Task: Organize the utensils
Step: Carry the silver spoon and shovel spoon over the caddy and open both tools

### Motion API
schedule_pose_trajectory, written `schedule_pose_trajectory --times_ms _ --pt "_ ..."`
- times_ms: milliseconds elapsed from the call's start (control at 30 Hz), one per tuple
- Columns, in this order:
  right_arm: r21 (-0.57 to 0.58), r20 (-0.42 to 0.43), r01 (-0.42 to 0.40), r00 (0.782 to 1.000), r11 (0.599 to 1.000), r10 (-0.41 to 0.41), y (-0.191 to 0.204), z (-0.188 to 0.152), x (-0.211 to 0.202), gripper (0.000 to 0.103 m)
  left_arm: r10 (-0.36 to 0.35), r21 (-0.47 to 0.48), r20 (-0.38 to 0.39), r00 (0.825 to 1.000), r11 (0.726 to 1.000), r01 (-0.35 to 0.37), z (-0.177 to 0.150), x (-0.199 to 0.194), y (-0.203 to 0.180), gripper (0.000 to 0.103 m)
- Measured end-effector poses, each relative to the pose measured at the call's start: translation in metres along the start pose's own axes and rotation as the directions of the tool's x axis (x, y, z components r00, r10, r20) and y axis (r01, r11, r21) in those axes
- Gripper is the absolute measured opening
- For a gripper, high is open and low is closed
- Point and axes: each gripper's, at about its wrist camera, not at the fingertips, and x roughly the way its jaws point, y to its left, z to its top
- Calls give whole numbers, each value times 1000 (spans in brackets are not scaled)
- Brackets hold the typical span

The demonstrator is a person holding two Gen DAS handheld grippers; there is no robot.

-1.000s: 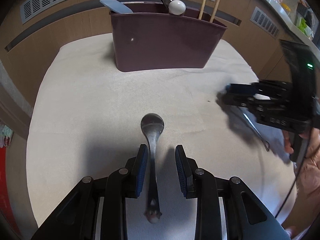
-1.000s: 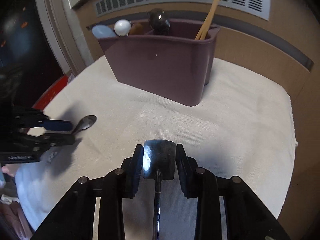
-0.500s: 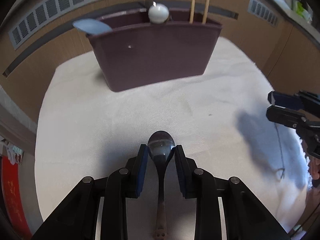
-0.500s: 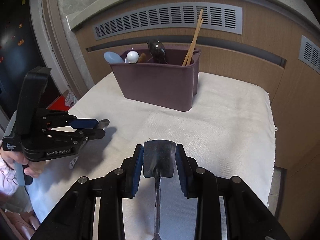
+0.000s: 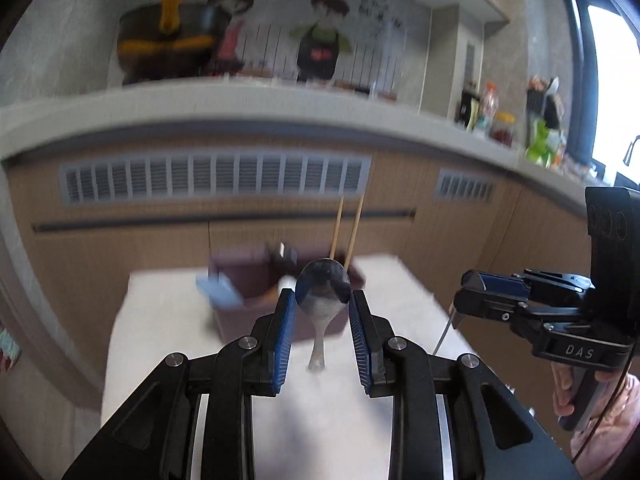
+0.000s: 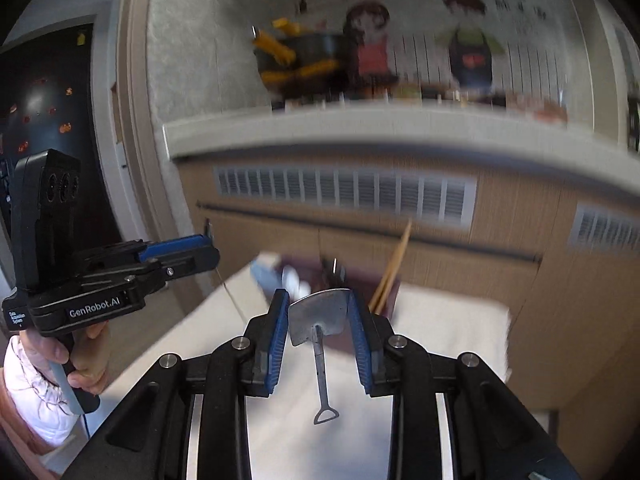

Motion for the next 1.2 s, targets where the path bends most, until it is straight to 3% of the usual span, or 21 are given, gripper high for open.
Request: schedule_pose_trajectory --times_ms 67,200,300,400,500,800,1200 --pt "-38 61 26 998 999 -24 3 34 -3 27 -18 19 48 999 1000 17 30 -4 -2 28" --pt "-76 137 83 988 994 -72 4 85 0 27 19 67 139 990 997 -28 91 1 3 28" --pt "-65 147 102 985 993 -92 -1 104 15 27 31 65 185 982 997 -44 120 2 11 28" --pt "-34 125 97 988 995 -92 -8 101 40 27 35 38 205 978 998 -44 129 6 26 28" --pt "0 85 84 993 996 -84 -16 87 66 27 53 17 192 980 998 -57 120 20 37 28" --pt "42 -48 99 994 994 -97 -26 34 134 27 61 -61 24 998 996 -59 62 92 62 28" --pt "126 -198 88 978 988 -61 -37 -22 170 27 60 -107 -171 983 991 -79 -6 136 71 28"
